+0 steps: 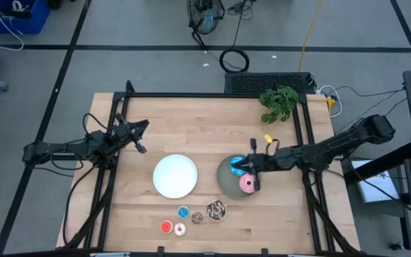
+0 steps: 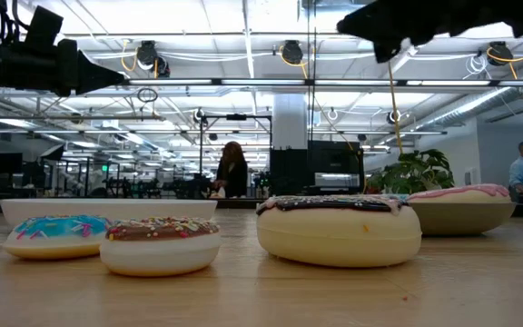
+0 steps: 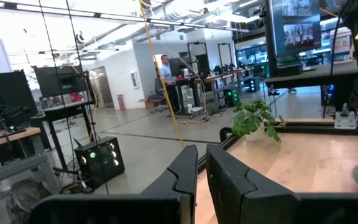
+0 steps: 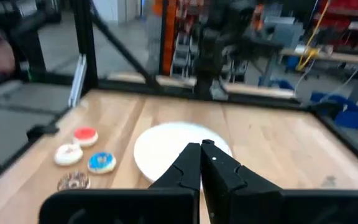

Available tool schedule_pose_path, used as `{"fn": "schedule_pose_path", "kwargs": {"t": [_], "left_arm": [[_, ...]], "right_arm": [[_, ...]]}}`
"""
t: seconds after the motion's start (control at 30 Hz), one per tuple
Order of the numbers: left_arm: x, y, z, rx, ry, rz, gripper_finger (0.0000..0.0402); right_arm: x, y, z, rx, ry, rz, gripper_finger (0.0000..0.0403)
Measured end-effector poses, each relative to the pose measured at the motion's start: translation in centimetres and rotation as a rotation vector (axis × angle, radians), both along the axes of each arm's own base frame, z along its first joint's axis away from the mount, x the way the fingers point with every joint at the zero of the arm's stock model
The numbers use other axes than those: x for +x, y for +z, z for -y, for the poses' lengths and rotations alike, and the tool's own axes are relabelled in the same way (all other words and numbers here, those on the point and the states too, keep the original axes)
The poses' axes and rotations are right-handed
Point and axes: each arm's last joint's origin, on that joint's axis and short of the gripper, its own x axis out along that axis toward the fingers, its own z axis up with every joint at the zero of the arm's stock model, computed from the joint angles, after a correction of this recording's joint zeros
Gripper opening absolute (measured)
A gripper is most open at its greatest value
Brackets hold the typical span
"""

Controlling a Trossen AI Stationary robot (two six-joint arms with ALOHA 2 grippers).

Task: Pick & Place donuts
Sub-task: Put the large black donut on the gray plate

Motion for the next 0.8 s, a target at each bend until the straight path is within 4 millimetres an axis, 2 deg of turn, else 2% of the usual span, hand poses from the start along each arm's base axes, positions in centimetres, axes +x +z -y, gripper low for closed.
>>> {"fn": "schedule_pose_path", "kwargs": {"t": [0.2, 0.47, 0.67, 0.8], "left_arm": [[0.0, 0.0, 0.0, -0.002, 0.0, 0.004, 0.0042], [0.0, 0.1, 0.0, -0.01, -0.002, 0.017, 0.0042], [0.0, 0.1, 0.0, -0.01, -0.002, 0.017, 0.0042], [0.0, 0.1, 0.0, -0.009, -0.002, 0.016, 0.0042]], "right_arm": [[3.9, 0.8, -0.3, 0.005, -0.009, -0.109, 0.0], [10.2, 1.6, -0.9, 0.099, 0.108, -0.318, 0.0], [14.9, 2.4, -3.1, 0.103, 0.119, -0.441, 0.0], [16.6, 0.8, -5.3, 0.034, 0.152, -0.62, 0.0]]}}
